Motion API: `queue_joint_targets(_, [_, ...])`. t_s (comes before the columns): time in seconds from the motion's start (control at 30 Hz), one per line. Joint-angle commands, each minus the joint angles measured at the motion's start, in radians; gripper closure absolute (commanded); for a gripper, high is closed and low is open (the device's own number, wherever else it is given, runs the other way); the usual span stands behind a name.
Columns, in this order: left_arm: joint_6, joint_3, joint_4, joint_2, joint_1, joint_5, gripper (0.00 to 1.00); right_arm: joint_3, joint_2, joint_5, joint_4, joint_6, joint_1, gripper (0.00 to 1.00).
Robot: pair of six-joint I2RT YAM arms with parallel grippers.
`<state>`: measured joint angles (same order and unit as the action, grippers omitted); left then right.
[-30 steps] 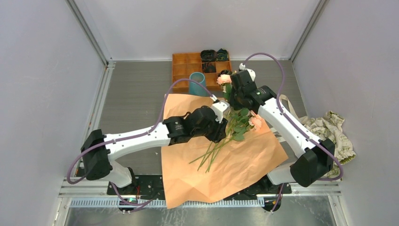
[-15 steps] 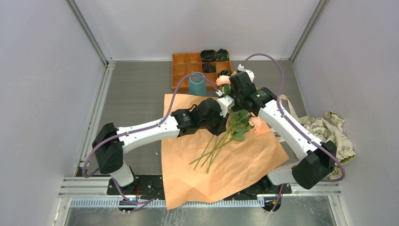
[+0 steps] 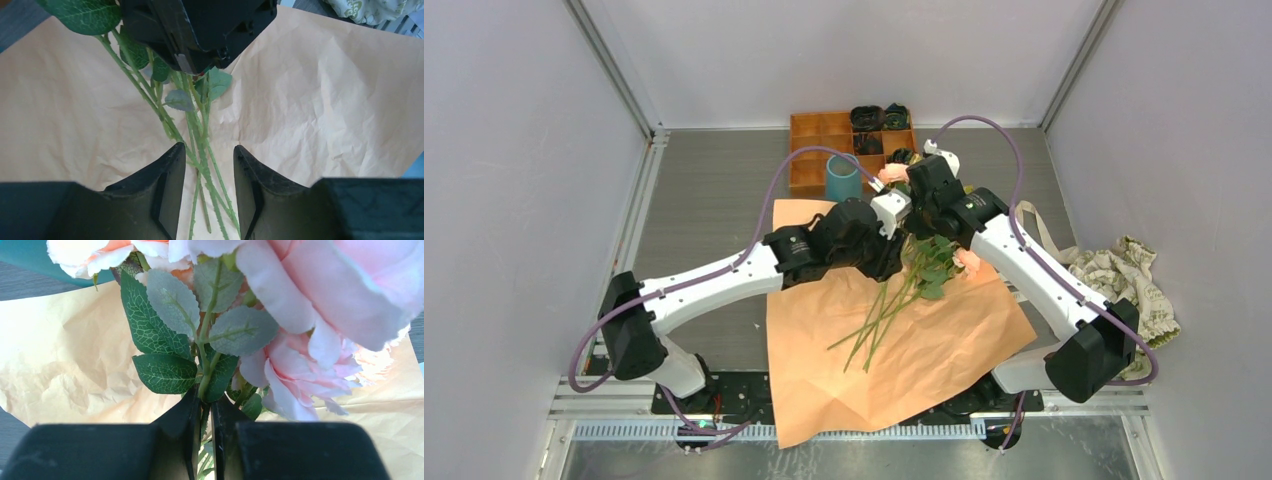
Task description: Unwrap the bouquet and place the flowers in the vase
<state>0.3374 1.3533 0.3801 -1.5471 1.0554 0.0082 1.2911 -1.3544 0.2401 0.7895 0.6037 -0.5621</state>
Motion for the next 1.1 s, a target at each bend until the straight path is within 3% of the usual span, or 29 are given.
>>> queue_joint_targets(0.0, [-0.037,-0.003,0.003,0.035,-0.006,-0.041,0.59,0.008,0.034,-0.002,-0.018,-0.003,-0.006,0.99])
queue_joint_targets(0.63, [0.018,0.005,-0.062,-0.085,-0.005,0.088,0.67,0.026,0.045,-0.003,-0.012,-0.001,-0.018,0.99])
queue_joint_targets(1.07, [0.018,0.061,-0.052,-0.142,-0.005,0.07,0.96,0.0,0.07,-0.012,-0.015,0.008,-0.025,0.99])
